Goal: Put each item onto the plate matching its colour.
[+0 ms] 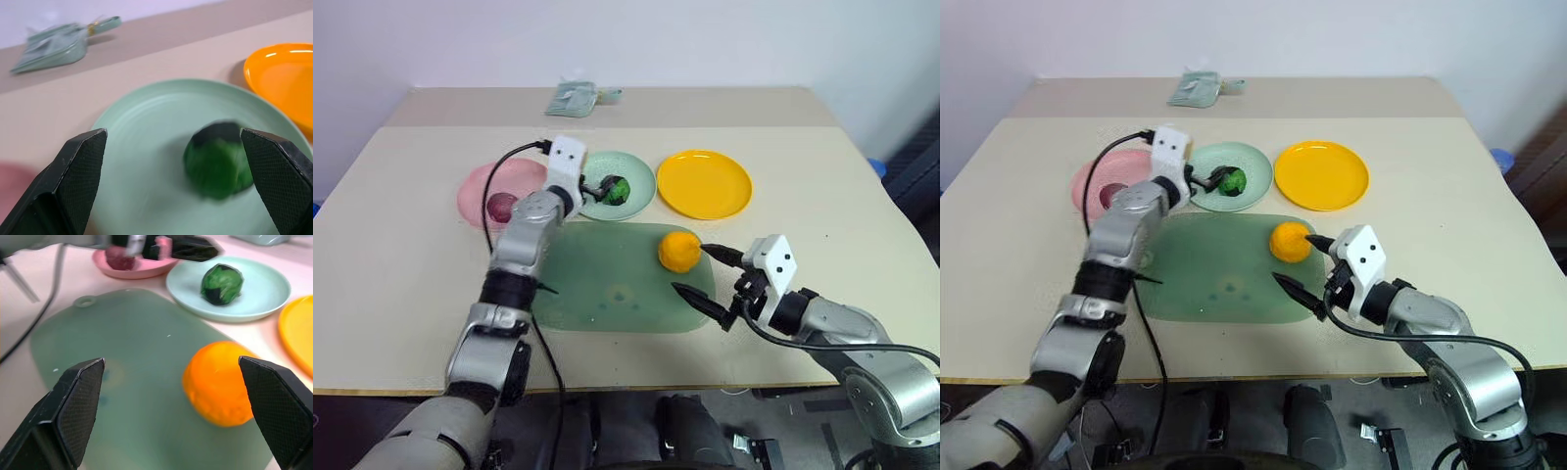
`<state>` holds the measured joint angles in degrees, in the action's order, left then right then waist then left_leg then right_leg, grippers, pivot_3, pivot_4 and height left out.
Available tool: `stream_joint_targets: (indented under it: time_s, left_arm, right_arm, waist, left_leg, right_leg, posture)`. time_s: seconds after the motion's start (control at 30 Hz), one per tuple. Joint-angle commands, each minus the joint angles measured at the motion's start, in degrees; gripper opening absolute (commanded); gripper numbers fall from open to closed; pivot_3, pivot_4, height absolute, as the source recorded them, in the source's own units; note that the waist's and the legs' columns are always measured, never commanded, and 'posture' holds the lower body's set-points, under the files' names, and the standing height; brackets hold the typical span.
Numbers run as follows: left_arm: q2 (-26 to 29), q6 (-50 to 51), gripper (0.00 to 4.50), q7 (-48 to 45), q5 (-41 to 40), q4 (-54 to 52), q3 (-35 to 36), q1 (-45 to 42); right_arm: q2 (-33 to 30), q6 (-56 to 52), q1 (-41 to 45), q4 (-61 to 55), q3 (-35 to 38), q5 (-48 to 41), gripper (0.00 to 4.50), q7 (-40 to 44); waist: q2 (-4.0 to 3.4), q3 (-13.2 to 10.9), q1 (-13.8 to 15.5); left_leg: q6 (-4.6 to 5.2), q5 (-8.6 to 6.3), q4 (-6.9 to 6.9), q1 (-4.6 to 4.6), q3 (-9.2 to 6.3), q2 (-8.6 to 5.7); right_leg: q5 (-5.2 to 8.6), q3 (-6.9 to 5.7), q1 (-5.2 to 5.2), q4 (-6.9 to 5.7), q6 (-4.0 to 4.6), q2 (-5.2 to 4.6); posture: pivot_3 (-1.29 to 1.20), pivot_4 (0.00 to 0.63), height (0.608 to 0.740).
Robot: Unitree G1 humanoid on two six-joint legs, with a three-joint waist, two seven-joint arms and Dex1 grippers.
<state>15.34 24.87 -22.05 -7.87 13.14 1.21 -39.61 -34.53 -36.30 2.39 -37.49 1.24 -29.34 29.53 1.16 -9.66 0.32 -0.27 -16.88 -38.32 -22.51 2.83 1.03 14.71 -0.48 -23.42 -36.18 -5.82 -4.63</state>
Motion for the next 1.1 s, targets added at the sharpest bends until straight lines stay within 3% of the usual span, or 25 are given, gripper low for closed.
stream_joint_targets:
  time_s: [0.03,0.23,0.6,0.77,0.9,1.1]
  left_arm:
    - [7.01,-0.31,4.43,-12.86,-7.11,-16.14,1.1,8.96]
    - [17.8,1.01,4.43,-26.43,-13.63,-29.47,-0.09,23.36]
    - [20.92,4.03,4.43,-29.32,-18.96,-38.96,-0.61,30.97]
    - [20.99,3.35,4.5,-28.12,-17.7,-39.13,-0.88,31.87]
    - [20.41,2.12,4.5,-26.19,-16.09,-38.62,-1.12,31.91]
    - [17.97,1.81,4.5,-22.63,-14.9,-38.32,-1.9,31.0]
  right_arm:
    - [2.19,0.62,3.85,2.9,-2.23,3.49,4.5,-2.73]
    - [3.81,-0.12,8.04,10.13,-5.69,8.24,4.5,-4.23]
    - [5.89,-0.54,11.17,17.3,-6.19,12.19,4.5,-5.06]
    - [7.19,0.45,12.7,16.89,-4.99,11.93,2.87,-4.66]
    - [9.57,1.08,17.97,21.02,-2.04,12.11,2.87,-7.21]
    - [13.27,5.99,32.66,43.36,-0.06,18.28,2.87,-14.9]
  waist:
    - [-0.01,0.01,-0.65]
    - [-0.03,0.01,-0.57]
    - [-0.04,0.01,-1.0]
    - [-0.05,0.01,-0.99]
    - [-0.05,0.01,-1.12]
    - [-0.06,0.0,-1.07]
  left_leg:
    - [-0.02,0.01,0.02,0.02,0.02,0.05]
    - [-0.02,0.01,0.0,0.03,0.03,0.16]
    - [0.0,0.0,0.01,0.05,0.03,0.18]
    - [0.01,-0.01,0.01,0.05,0.04,0.19]
    - [0.01,0.0,0.01,0.06,0.04,0.22]
    - [0.0,0.0,0.03,0.06,0.09,0.21]
  right_leg:
    - [0.0,0.01,-0.01,0.0,0.01,0.0]
    - [0.01,0.01,0.06,0.01,0.05,-0.06]
    - [0.01,0.01,0.05,0.01,0.05,-0.02]
    - [0.0,0.01,0.05,0.01,0.05,0.01]
    - [0.0,0.02,0.03,0.0,0.05,0.03]
    - [-0.01,0.02,0.03,-0.01,0.06,0.03]
  posture:
    - [0.0,0.15,0.733]
    - [0.0,0.15,0.733]
    - [0.0,0.15,0.733]
    - [0.0,0.15,0.733]
    - [0.0,0.15,0.733]
    - [0.0,0.15,0.733]
